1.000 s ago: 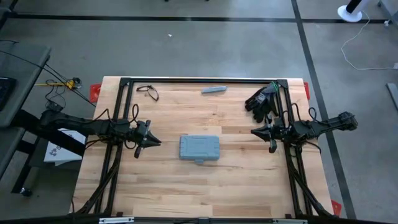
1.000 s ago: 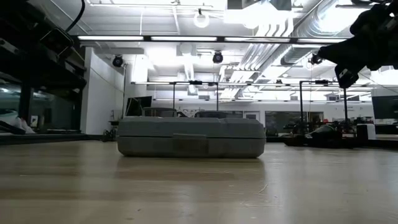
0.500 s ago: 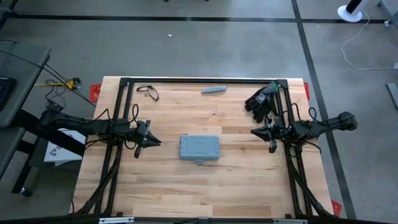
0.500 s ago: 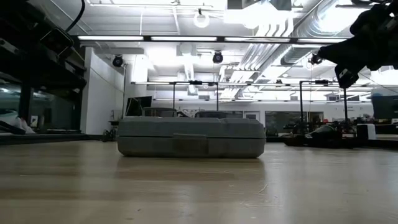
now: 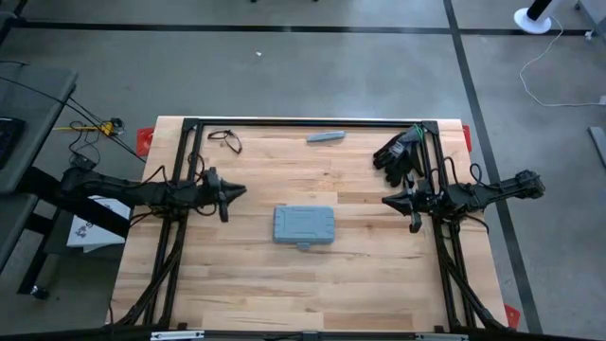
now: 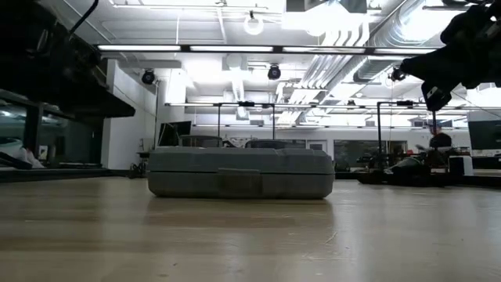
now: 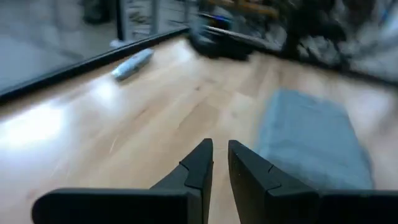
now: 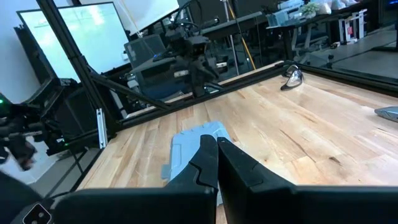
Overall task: Prefit tool cases
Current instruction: Open the gray prefit tool case
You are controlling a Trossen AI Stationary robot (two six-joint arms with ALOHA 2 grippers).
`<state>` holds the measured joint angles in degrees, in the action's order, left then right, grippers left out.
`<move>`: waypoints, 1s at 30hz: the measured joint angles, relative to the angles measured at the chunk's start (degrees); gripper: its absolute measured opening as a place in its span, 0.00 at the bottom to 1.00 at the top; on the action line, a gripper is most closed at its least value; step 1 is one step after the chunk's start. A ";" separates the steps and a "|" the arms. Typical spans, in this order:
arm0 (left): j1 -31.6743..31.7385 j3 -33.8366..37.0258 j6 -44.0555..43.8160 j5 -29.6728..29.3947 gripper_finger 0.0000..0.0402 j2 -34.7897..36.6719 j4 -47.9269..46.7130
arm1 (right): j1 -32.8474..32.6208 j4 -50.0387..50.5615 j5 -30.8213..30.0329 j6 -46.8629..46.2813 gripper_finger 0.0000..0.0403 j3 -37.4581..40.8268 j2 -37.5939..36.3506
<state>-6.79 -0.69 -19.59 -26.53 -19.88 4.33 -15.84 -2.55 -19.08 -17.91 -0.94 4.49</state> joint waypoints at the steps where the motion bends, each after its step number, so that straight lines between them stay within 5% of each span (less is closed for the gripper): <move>1: 0.00 0.00 -5.26 -0.13 0.11 0.00 1.67 | 0.00 0.00 -0.02 0.00 0.00 0.00 -0.02; 4: 0.00 0.00 -20.51 -1.74 0.11 0.00 8.67 | 0.19 -0.14 -2.20 -0.01 0.00 0.00 -0.01; 8: 0.09 0.00 -31.60 -12.18 0.11 0.00 17.03 | 0.87 -1.60 -7.87 -1.61 0.00 0.00 0.01; 12: 1.26 0.00 -33.75 -19.00 0.11 0.00 24.08 | 1.74 -4.18 -9.94 -10.46 0.00 -0.01 0.00; 17: 3.94 0.00 -34.26 -20.26 0.11 -0.01 27.22 | 3.21 -8.43 -15.13 -24.10 0.00 0.01 0.01; 23: 6.44 0.00 -37.61 -12.84 0.11 -0.04 32.24 | 4.87 -15.16 -21.32 -40.97 0.00 0.01 -0.02; 30: 8.83 -6.23 -34.69 2.84 0.11 -1.20 31.46 | 6.83 -22.97 -20.32 -39.21 0.00 0.01 -0.04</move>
<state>2.04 -6.91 -54.28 -23.69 -21.08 35.79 -9.00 -25.52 -39.40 -57.13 -0.93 4.45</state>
